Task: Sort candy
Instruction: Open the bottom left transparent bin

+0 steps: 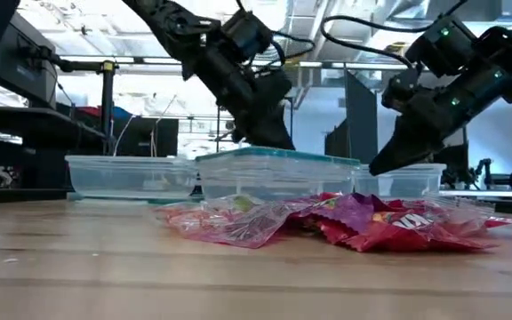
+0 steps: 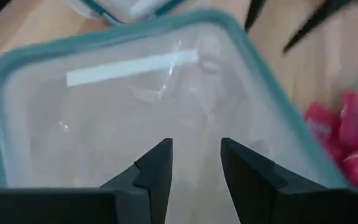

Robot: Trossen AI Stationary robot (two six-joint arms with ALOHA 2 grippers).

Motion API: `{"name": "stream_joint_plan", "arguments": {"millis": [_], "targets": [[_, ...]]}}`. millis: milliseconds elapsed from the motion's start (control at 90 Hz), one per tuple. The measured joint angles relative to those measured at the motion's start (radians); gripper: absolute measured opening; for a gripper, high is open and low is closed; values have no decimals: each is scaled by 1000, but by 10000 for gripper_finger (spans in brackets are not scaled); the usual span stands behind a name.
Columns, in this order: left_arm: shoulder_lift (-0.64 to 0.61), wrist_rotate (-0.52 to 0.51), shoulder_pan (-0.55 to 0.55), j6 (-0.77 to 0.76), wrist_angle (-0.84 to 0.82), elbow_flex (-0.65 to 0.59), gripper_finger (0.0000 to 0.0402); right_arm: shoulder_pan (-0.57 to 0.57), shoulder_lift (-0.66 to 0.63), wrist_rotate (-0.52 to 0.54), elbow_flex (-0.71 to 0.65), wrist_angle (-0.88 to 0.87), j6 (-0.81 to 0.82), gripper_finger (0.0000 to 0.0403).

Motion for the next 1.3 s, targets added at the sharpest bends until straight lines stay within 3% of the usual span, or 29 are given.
{"name": "stream_joint_plan", "arguments": {"millis": [144,344,711,1022,1300], "targets": [[5,32,0,163,-94,2,123,0,44,-68,-18,53,-72,166],[6,38,0,251,-115,2,123,-7,171,-120,-84,350,-83,166],[6,101,1,229,-86,0,123,-49,438,-145,-87,735,-72,166],[4,111,1,231,-64,-28,123,-85,621,-305,-90,1068,11,166],[4,124,5,221,-58,-28,123,-85,706,-441,-89,1289,24,153]]}}
